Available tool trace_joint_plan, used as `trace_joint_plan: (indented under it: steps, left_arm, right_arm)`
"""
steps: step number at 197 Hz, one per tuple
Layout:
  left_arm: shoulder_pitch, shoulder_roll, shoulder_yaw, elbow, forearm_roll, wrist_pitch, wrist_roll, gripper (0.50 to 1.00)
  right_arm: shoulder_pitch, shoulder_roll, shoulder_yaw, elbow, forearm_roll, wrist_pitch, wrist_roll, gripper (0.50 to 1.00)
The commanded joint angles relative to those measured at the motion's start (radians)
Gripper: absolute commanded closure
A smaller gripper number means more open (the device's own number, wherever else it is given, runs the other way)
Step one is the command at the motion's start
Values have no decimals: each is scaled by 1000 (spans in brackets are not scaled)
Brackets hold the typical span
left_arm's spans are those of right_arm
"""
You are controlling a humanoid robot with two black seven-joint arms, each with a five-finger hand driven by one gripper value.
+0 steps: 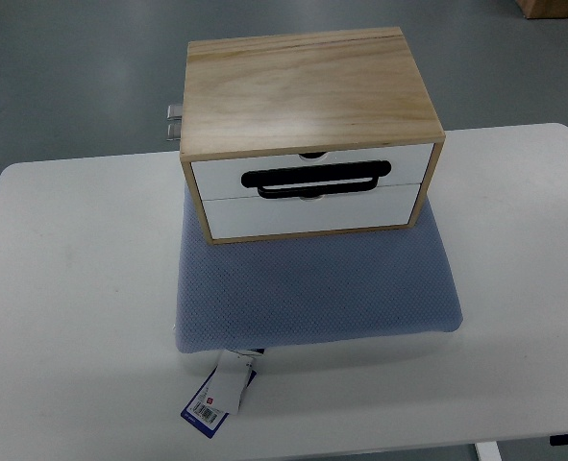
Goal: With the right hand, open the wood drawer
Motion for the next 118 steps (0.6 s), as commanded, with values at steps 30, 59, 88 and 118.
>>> trace_joint_plan:
  steps: [30, 59, 88, 118]
  left_arm:
    - [0, 0, -1, 0, -1, 0, 0, 500]
    - [0, 0, -1, 2, -4, 0, 0, 500]
    - [0, 0, -1, 6, -5, 0, 0, 500]
    - [0, 0, 0, 3, -5, 0, 0, 500]
  right_arm:
    - [214, 50, -188, 159, 55, 5, -162, 556]
    - [228, 96, -260, 288, 314, -96, -162, 556]
    - [203, 136, -310, 363, 456, -262, -162, 556]
    - [141, 186, -356, 379, 457, -336, -162, 558]
